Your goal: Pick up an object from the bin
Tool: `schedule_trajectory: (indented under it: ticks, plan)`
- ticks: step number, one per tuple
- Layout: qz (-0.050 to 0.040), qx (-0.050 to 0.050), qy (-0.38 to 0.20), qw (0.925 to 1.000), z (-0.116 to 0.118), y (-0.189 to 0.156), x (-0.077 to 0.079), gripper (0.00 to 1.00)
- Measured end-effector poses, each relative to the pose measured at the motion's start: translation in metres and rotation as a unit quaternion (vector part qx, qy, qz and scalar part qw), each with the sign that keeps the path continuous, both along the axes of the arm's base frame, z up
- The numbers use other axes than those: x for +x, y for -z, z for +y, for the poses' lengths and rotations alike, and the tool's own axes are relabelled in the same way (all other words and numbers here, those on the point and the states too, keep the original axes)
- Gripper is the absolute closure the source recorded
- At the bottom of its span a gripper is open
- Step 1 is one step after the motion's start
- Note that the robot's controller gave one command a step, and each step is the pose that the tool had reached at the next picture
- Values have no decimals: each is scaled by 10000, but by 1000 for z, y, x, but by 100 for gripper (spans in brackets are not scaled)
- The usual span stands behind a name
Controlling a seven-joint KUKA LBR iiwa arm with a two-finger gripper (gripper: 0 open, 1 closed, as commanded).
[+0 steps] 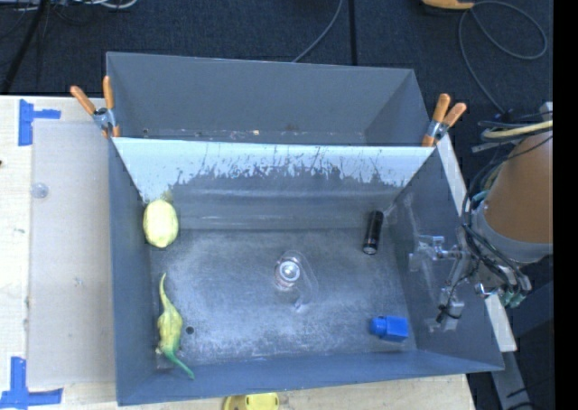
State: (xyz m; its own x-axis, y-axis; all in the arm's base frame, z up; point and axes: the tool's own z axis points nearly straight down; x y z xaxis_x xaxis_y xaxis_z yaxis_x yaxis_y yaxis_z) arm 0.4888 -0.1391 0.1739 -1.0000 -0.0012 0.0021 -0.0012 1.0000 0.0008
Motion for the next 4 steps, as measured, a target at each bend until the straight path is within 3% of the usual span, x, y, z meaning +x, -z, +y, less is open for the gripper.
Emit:
schedule_trajectory:
  ticks: [2,3,4]
  plan:
    - [-9,9,-898,9960,10,89,-11,0]
    - [10,18,-1744,9847,24,58,-9,0]
    - [-19,8,-553,9985,27,89,-11,0]
